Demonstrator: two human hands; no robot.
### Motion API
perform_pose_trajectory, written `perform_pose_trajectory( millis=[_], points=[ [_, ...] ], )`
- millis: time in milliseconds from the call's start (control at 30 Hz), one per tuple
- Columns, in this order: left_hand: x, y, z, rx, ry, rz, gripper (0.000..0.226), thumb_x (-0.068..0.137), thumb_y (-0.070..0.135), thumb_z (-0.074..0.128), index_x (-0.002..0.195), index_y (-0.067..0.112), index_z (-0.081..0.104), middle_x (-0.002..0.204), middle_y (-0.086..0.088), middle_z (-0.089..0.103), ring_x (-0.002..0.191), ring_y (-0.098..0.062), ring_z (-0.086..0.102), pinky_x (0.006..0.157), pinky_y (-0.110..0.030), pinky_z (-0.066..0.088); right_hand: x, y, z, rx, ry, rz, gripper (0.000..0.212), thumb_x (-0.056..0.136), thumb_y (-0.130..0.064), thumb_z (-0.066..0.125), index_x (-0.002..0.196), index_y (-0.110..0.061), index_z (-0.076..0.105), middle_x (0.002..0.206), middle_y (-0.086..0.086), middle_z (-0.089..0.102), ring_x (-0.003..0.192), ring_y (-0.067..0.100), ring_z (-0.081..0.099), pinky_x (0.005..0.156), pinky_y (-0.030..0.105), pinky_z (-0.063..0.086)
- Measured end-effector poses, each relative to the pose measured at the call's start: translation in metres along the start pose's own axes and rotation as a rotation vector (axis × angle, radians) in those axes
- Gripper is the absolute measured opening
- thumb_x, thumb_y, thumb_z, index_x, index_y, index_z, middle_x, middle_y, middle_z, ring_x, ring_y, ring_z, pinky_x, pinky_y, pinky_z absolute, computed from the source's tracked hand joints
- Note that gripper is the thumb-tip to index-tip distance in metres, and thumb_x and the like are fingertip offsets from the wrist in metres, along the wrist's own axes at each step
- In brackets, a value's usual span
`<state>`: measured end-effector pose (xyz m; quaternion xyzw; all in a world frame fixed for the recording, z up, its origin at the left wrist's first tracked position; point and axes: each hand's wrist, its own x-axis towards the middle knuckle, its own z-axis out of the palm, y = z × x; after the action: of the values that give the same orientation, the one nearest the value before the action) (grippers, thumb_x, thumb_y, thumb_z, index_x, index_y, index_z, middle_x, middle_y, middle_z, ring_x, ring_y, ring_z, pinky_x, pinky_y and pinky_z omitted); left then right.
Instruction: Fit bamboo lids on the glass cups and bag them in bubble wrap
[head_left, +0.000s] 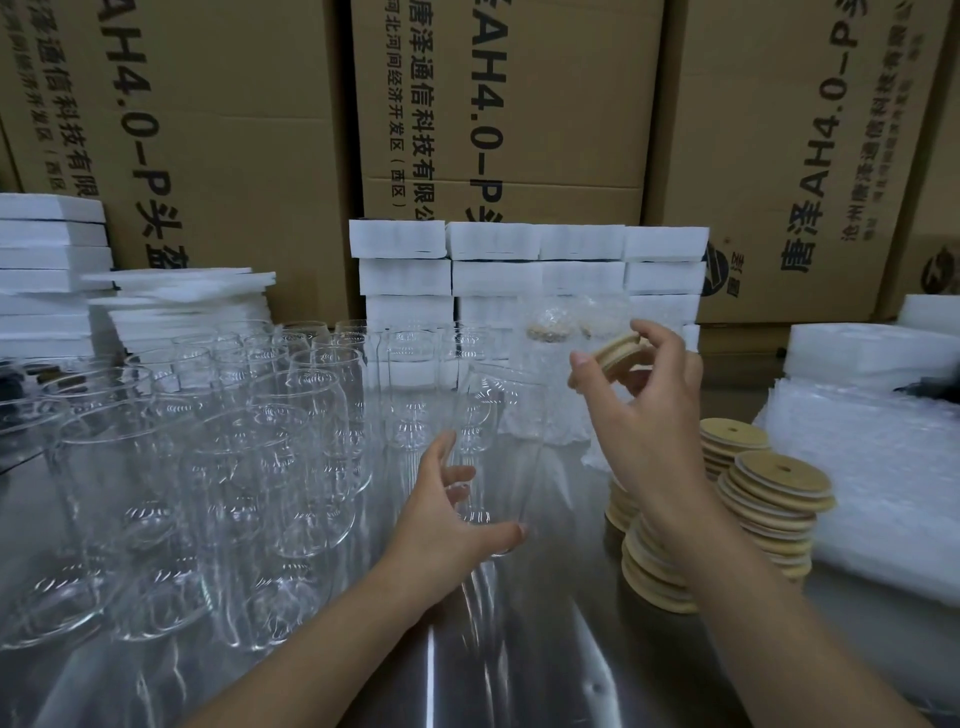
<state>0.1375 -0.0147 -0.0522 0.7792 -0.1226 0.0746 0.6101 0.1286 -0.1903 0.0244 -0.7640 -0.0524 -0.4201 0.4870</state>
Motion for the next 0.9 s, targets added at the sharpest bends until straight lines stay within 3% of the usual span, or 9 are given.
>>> perform_pose_trajectory(
  millis=[67,167,267,333,467,567,667,900],
  points=[
    [-0.001,0.0,0.0,0.006,-0.011,0.006,0.113,0.061,0.018,0.091,0.146,0.04,0.019,0.118,0.018,0.047,0.121,-0.01,0.046,0.084,-0.022,0.047,-0.002,-0.007,-0.001,0.161,0.029,0.0,0.056,0.075,-0.053,0.069,0.118,-0.031,0.04,0.118,-0.009,0.038,0.106,0.008,0.052,0.085,0.01,0.042],
    [-0.002,0.001,0.0,0.022,-0.024,0.013,0.113,0.061,0.016,0.091,0.147,0.04,0.02,0.121,0.015,0.047,0.122,-0.01,0.045,0.096,-0.032,0.048,-0.004,-0.014,0.0,0.319,-0.003,0.072,0.058,0.06,-0.06,0.069,0.102,-0.03,0.044,0.115,0.0,0.054,0.101,0.01,0.061,0.084,0.024,0.052],
    [-0.003,0.003,0.001,0.044,-0.038,0.022,0.115,0.061,0.011,0.09,0.148,0.038,0.02,0.122,0.012,0.047,0.122,-0.009,0.044,0.1,-0.037,0.048,-0.004,-0.017,0.004,0.392,-0.042,0.11,0.062,0.051,-0.063,0.069,0.094,-0.024,0.047,0.08,-0.022,0.065,0.072,-0.005,0.061,0.06,0.011,0.045],
    [-0.003,0.004,0.002,0.051,-0.046,0.029,0.115,0.061,0.008,0.09,0.147,0.038,0.021,0.12,0.014,0.047,0.12,-0.008,0.044,0.094,-0.032,0.051,-0.006,-0.014,0.008,0.386,-0.066,0.118,0.058,0.052,-0.063,0.069,0.09,-0.024,0.049,0.069,-0.023,0.062,0.063,-0.008,0.056,0.055,0.009,0.041],
    [-0.004,0.004,0.003,0.053,-0.048,0.042,0.112,0.062,0.005,0.088,0.145,0.04,0.022,0.126,0.009,0.047,0.118,-0.003,0.044,0.078,-0.015,0.05,-0.01,-0.007,0.013,0.284,-0.158,0.102,0.036,0.069,-0.052,0.074,0.09,-0.029,0.056,0.093,-0.009,0.063,0.084,0.004,0.061,0.076,0.021,0.049],
    [-0.004,0.004,0.002,0.05,-0.044,0.053,0.111,0.063,0.005,0.088,0.145,0.039,0.022,0.127,0.008,0.047,0.117,-0.004,0.044,0.07,-0.008,0.048,-0.013,-0.008,0.014,0.234,-0.227,0.067,0.03,0.068,-0.057,0.069,0.093,-0.042,0.063,0.106,-0.008,0.059,0.091,-0.006,0.058,0.086,0.021,0.046],
    [-0.005,0.004,0.001,0.052,-0.039,0.056,0.111,0.064,0.005,0.088,0.146,0.038,0.022,0.127,0.007,0.046,0.119,-0.007,0.044,0.071,-0.009,0.048,-0.014,-0.011,0.016,0.234,-0.247,0.062,0.036,0.059,-0.065,0.06,0.089,-0.047,0.064,0.105,-0.01,0.055,0.089,-0.013,0.055,0.085,0.016,0.043],
    [-0.005,0.001,0.002,0.05,-0.04,0.07,0.105,0.063,0.003,0.087,0.137,0.043,0.024,0.126,0.009,0.047,0.115,-0.003,0.046,0.076,-0.011,0.049,-0.018,-0.01,0.019,0.239,-0.208,0.045,0.039,0.056,-0.067,0.061,0.089,-0.046,0.066,0.098,-0.007,0.056,0.093,0.004,0.059,0.09,0.023,0.049]
  ],
)
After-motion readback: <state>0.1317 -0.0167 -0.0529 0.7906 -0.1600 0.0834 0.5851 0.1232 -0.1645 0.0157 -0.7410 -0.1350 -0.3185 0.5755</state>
